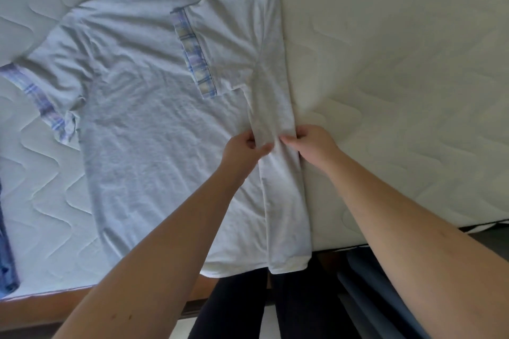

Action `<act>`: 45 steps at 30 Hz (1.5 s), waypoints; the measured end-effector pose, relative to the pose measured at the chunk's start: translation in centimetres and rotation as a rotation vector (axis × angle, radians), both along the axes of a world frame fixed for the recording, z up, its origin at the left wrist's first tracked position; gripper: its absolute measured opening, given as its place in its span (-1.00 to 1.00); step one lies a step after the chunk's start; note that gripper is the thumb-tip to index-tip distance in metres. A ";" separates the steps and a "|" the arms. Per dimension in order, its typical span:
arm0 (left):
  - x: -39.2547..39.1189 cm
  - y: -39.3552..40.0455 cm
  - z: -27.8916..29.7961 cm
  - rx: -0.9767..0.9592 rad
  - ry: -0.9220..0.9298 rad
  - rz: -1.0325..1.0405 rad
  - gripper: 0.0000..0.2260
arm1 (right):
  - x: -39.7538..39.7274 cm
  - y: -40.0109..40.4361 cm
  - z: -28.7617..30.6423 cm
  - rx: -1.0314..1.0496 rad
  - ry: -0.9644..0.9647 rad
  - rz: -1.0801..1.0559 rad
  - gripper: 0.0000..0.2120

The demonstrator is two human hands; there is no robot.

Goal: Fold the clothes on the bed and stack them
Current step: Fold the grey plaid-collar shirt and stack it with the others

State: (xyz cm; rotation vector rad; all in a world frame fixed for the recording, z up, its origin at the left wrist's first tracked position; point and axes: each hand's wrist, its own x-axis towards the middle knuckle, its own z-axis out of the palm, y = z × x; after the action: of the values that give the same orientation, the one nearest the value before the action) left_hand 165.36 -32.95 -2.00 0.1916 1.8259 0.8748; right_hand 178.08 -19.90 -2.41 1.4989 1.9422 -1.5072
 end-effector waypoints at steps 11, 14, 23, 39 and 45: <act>5.9 -6.8 0.5 0.009 -0.186 -0.091 -0.70 | 6.3 -6.4 1.5 -0.084 -0.005 0.028 -0.81; 7.6 -8.6 0.7 -0.053 -0.175 -0.104 -0.74 | 8.0 -8.5 1.5 -0.068 0.018 -0.094 -0.84; 14.0 -15.0 0.4 -0.146 -0.266 -0.068 -0.75 | 12.0 -12.4 2.7 -0.264 -0.026 0.039 -0.68; 17.2 -17.8 0.5 -0.280 -0.300 -0.171 -0.92 | 18.7 -17.7 1.2 -0.214 -0.187 -0.063 -0.84; 17.0 -18.3 0.3 -0.359 -0.160 -0.374 -0.77 | 18.4 -18.7 1.2 -0.162 -0.259 -0.076 -0.90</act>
State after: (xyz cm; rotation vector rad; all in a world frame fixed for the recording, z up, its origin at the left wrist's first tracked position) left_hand 182.38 -51.25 -1.71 0.2176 1.6914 0.2869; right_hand 196.45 -38.63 -1.23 1.6204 1.5960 -1.3833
